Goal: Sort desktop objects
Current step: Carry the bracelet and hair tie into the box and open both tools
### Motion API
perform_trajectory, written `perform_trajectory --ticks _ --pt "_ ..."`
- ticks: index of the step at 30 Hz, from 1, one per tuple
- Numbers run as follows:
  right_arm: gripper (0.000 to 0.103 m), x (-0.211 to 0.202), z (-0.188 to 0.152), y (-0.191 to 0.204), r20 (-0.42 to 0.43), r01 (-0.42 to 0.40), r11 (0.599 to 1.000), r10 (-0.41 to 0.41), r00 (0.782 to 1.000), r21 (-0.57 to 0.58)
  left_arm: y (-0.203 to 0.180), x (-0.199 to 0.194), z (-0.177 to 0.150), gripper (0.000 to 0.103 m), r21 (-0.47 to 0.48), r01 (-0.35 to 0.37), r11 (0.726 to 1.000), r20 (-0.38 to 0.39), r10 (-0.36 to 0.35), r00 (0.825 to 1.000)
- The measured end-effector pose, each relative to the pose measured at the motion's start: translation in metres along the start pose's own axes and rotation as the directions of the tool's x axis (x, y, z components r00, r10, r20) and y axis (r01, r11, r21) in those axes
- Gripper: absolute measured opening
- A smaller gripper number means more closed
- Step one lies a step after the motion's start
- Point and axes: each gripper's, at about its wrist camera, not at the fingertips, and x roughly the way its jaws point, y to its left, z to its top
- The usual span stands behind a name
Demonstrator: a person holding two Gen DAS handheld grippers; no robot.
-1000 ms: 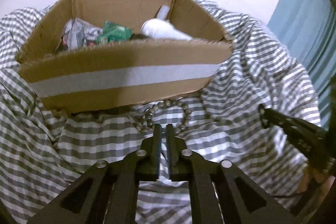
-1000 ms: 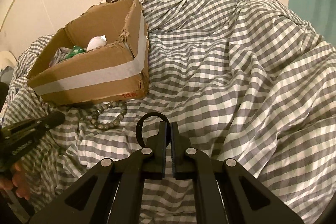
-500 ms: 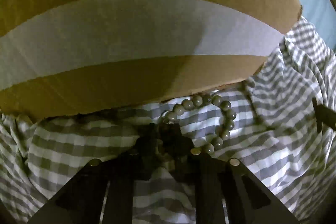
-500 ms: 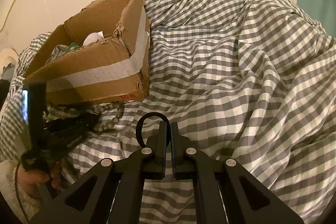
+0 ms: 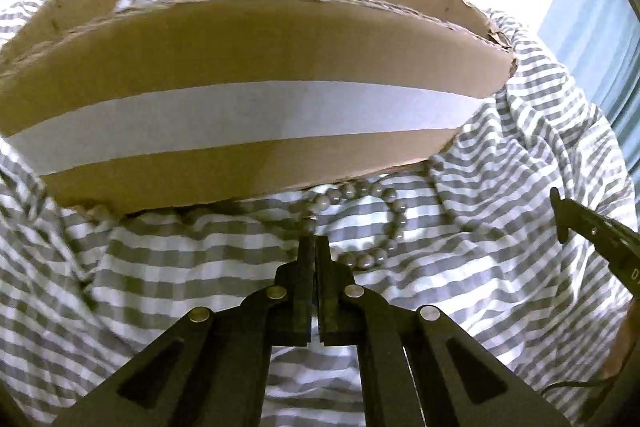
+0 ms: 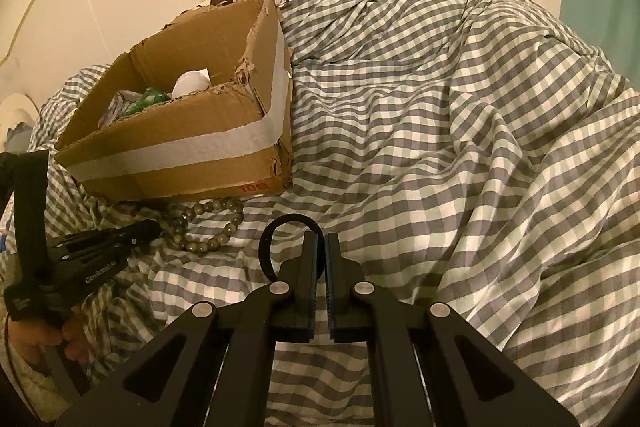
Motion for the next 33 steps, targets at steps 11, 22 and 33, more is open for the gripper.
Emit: perform_trajectory --ticks 11,22,33 --pt "0.003 0.008 -0.002 -0.007 -0.02 -0.006 1.0 0.007 1.0 0.024 -0.007 0.062 0.007 0.025 -0.008 -0.122 0.993 -0.032 0.121 0.992" --pt "0.003 -0.006 -0.002 0.006 0.002 0.002 1.0 -0.002 1.0 -0.013 -0.003 0.009 0.001 0.011 0.003 -0.057 0.998 0.039 0.056 0.998" --pt "0.003 -0.071 0.018 0.052 0.111 -0.048 0.999 0.05 0.993 -0.022 -0.018 -0.124 0.037 0.011 0.064 0.059 0.996 0.25 -0.074 0.966"
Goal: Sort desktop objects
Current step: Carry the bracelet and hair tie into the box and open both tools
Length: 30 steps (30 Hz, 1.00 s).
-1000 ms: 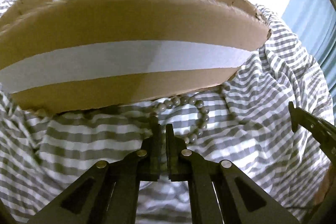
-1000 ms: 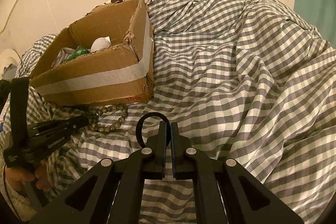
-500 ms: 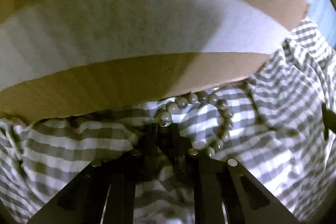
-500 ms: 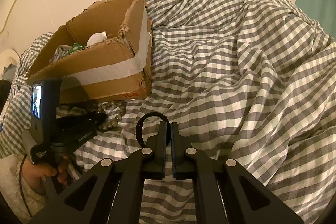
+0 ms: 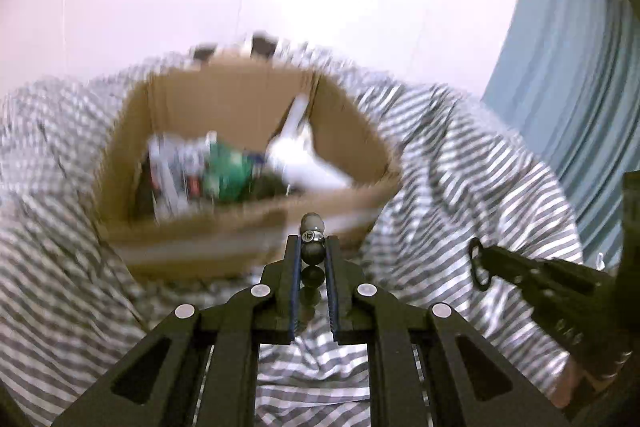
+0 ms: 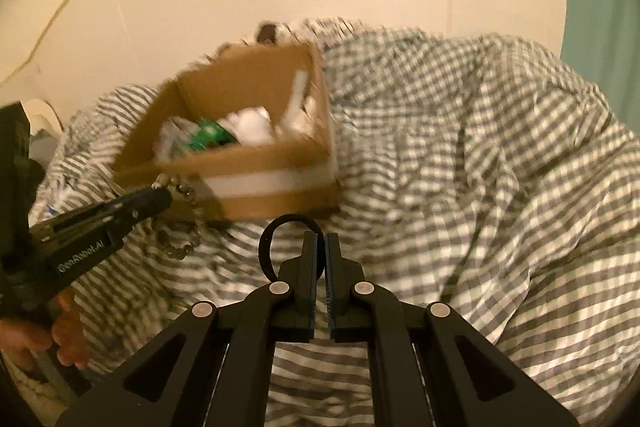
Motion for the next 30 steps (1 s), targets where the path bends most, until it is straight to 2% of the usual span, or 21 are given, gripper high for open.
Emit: perform_trajectory --ticks 4,9,13,21,22,23,25,27,28,30 --pt "0.003 -0.015 0.032 0.027 0.057 -0.015 0.999 0.018 0.998 -0.042 0.007 -0.026 0.036 0.011 0.017 0.015 1.0 0.057 -0.016 0.998" --pt "0.003 -0.005 0.085 0.058 0.1 -0.027 0.995 0.037 0.994 -0.099 0.032 -0.025 0.073 0.011 0.042 -0.034 0.999 0.093 0.029 0.995" --pt "0.003 0.03 0.119 0.075 0.089 -0.023 0.989 0.036 0.995 -0.145 0.057 -0.003 0.094 0.011 0.042 -0.083 0.996 0.092 0.079 0.993" --pt "0.003 0.118 0.146 0.083 0.026 -0.002 0.985 0.007 1.0 -0.17 0.087 0.055 0.117 0.011 0.067 -0.136 0.988 0.065 0.132 0.989" --pt "0.007 0.125 0.149 0.081 0.022 0.003 0.987 0.0 1.0 -0.162 0.089 0.061 0.118 0.011 0.073 -0.146 0.987 0.062 0.142 0.988" --pt "0.012 0.129 0.151 0.08 0.019 0.006 0.988 -0.003 1.0 -0.153 0.09 0.065 0.117 0.013 0.076 -0.155 0.985 0.062 0.151 0.987" --pt "0.047 0.134 0.154 0.072 0.037 0.009 0.992 -0.005 0.999 -0.123 0.094 0.072 0.114 0.022 0.079 -0.172 0.982 0.058 0.168 0.984" --pt "0.053 0.13 0.154 0.068 0.061 0.015 0.993 -0.008 0.998 -0.114 0.096 0.077 0.109 0.06 0.084 -0.193 0.978 0.045 0.19 0.981" --pt "0.054 0.128 0.155 0.065 0.063 0.017 0.993 -0.01 0.998 -0.113 0.096 0.076 0.107 0.065 0.08 -0.21 0.974 0.049 0.207 0.977" --pt "0.054 0.117 0.155 0.06 0.069 0.019 0.995 -0.012 0.998 -0.098 0.095 0.069 0.102 0.068 0.077 -0.228 0.971 0.069 0.223 0.972"
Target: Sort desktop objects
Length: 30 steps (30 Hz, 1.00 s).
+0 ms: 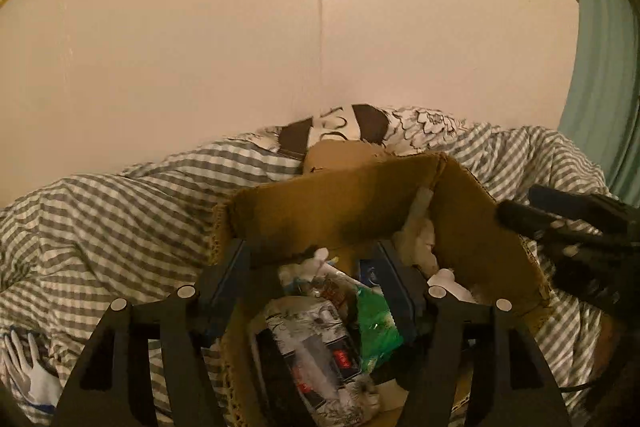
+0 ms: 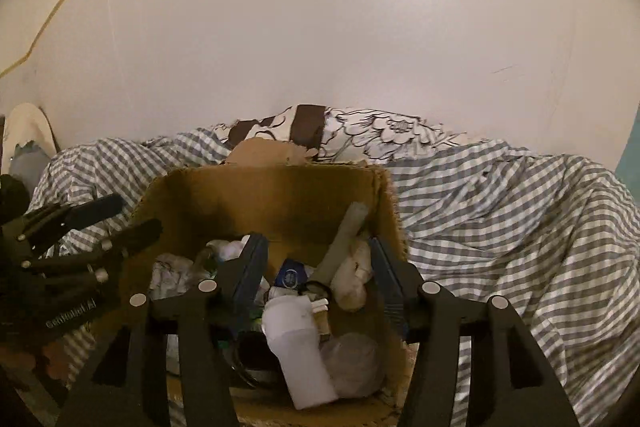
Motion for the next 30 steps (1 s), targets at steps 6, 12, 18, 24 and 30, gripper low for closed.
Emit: perform_trajectory --ticks 6,12,18,24,30 --pt "0.061 -0.054 0.006 -0.014 0.035 0.008 1.0 -0.009 0.999 0.03 -0.005 -0.048 0.005 0.1 -0.019 -0.022 1.0 0.06 0.023 0.998" --pt "0.09 -0.129 0.013 -0.013 0.117 0.033 0.999 -0.035 0.992 0.015 -0.017 -0.115 0.023 0.103 -0.051 -0.018 0.999 0.178 0.026 0.984" --pt "0.103 -0.178 0.003 -0.003 0.195 0.109 0.993 -0.1 0.976 -0.037 -0.029 -0.155 0.019 0.103 -0.086 -0.016 0.996 0.222 0.035 0.974" --pt "0.103 -0.169 -0.052 -0.01 0.216 0.118 0.993 -0.12 0.969 0.023 -0.028 -0.155 -0.034 0.103 -0.193 -0.067 0.979 0.194 0.105 0.975" --pt "0.103 -0.134 -0.113 -0.022 0.18 0.134 0.986 -0.151 0.972 0.104 -0.025 -0.127 -0.089 0.103 -0.209 -0.127 0.97 0.144 0.159 0.977"
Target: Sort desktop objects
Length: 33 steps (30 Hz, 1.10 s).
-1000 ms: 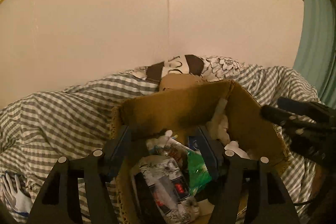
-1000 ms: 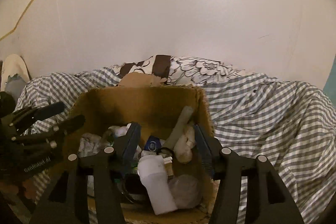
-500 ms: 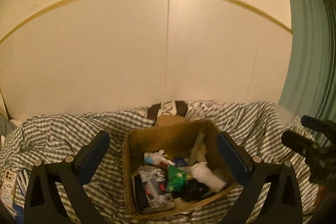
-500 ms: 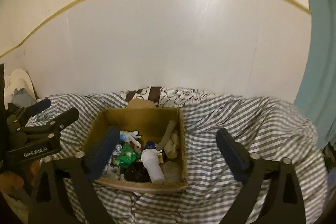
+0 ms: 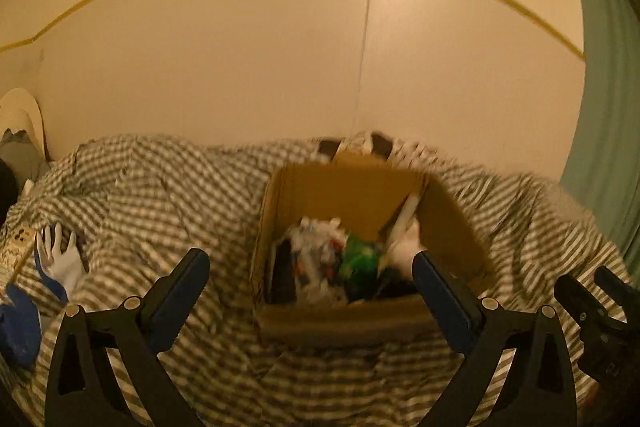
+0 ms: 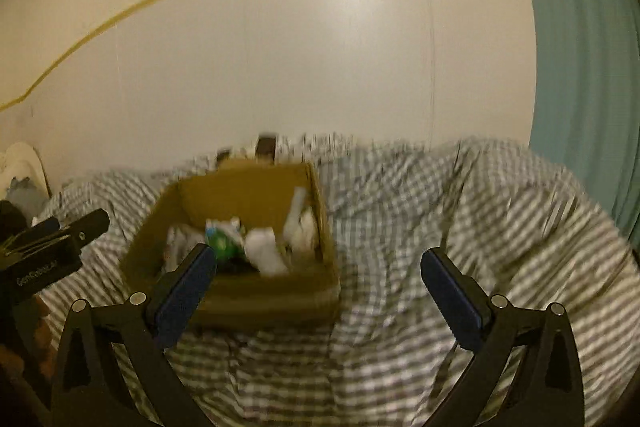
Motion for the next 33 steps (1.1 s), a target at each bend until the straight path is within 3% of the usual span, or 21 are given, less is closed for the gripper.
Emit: perform_trajectory --ticks 3,14,33 --pt "0.103 0.007 -0.002 -0.005 -0.006 0.021 1.0 -0.021 1.0 0.003 -0.001 0.011 -0.005 0.103 -0.006 -0.03 1.0 -0.038 0.03 0.999" --pt "0.103 0.012 -0.006 -0.022 -0.024 -0.008 0.997 0.01 1.0 0.073 -0.026 0.017 -0.019 0.103 0.062 -0.002 0.998 -0.076 0.007 0.997" --pt "0.103 0.014 -0.01 -0.018 -0.039 0.002 0.999 -0.001 0.999 0.047 -0.026 0.012 -0.017 0.103 0.043 0.0 0.999 -0.067 0.003 0.998"
